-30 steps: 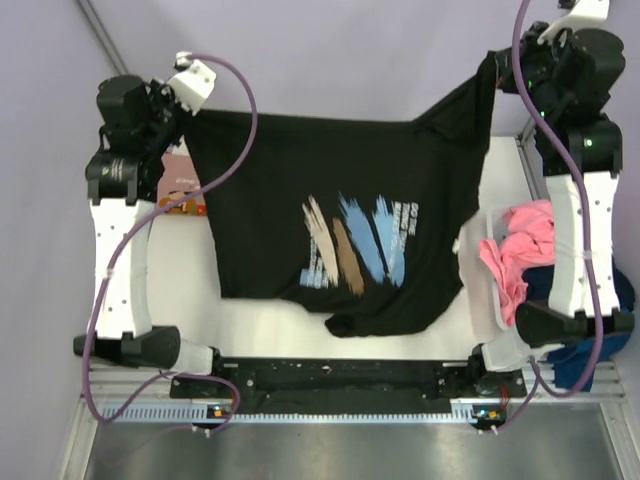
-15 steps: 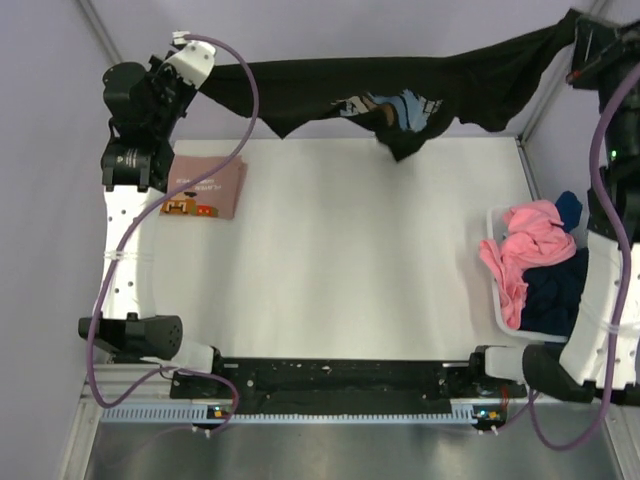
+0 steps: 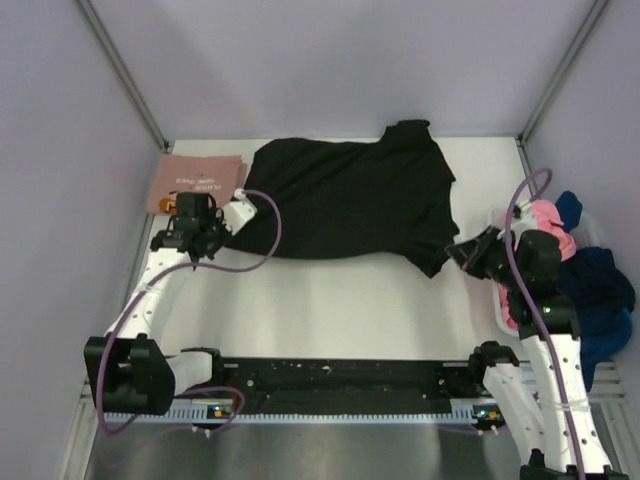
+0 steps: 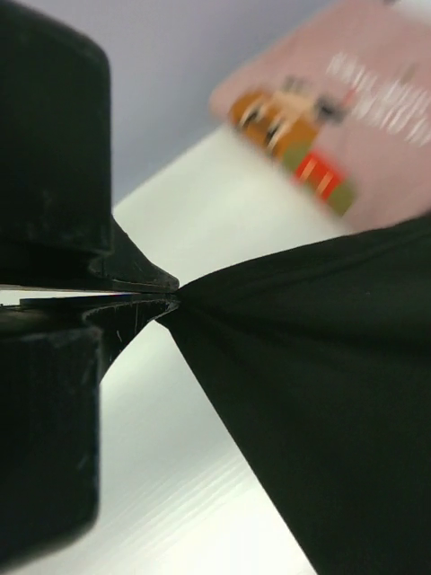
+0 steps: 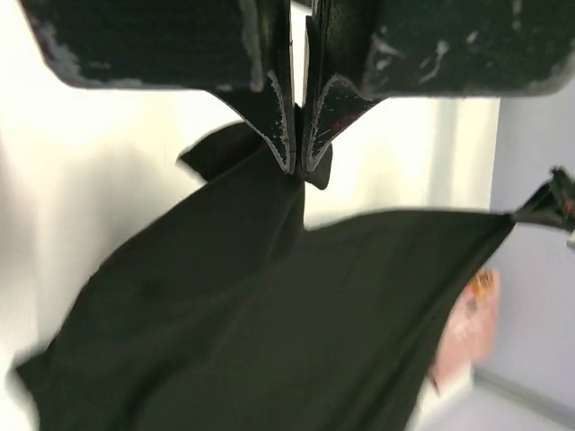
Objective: Fold and stack the t-shirts
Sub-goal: Flatten out the tshirt, then fold the flattened tshirt in 1/3 of the way
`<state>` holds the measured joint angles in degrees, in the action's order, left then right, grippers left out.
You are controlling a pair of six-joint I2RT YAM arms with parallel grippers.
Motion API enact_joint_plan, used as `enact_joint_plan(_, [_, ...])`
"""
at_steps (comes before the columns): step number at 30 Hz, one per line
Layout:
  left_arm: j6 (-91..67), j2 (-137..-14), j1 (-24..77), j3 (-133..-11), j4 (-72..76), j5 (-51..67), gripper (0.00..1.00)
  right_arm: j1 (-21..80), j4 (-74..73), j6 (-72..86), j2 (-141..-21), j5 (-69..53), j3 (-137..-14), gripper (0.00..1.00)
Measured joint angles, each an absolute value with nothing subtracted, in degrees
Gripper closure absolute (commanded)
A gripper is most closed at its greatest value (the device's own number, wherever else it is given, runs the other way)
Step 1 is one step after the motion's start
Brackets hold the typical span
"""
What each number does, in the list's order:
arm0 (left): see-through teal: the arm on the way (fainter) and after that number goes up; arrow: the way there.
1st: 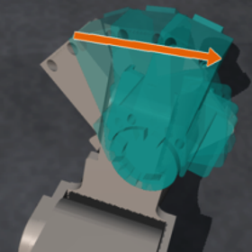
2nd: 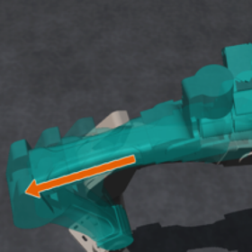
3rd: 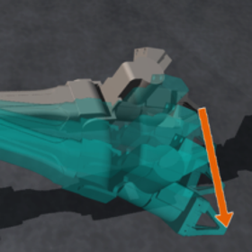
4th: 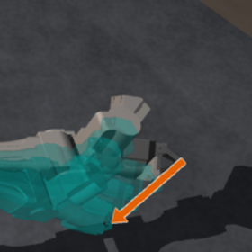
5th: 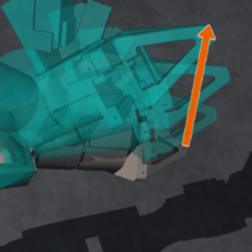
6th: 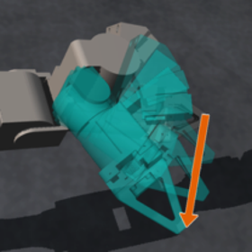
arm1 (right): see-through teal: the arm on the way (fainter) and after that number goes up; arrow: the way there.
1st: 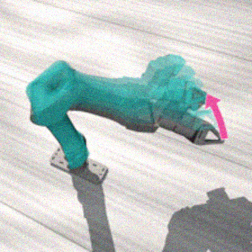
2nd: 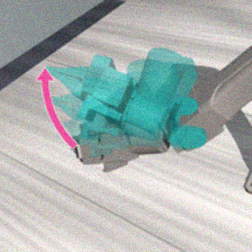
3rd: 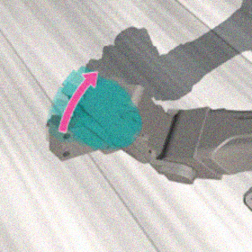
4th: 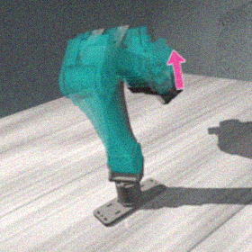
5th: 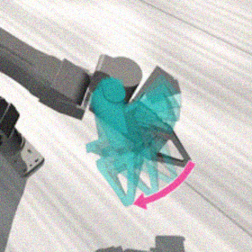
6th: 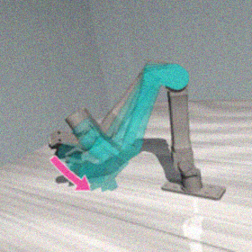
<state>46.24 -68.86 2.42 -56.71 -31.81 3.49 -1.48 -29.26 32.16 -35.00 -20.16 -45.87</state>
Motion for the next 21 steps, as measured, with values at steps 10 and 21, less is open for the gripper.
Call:
enact_joint_plan(10, [44.6, -60.0, 2.2, -40.6, -42.8, -0.1, 1.00, 2.2, -49.8, 40.4, -21.8, -21.0, -38.0, 1.00])
enact_joint_plan(21, [42.1, -55.8, 2.2, -40.8, -53.5, 3.5, 1.00, 2.2, -57.4, 38.1, -24.4, -18.1, -42.9, 1.00])
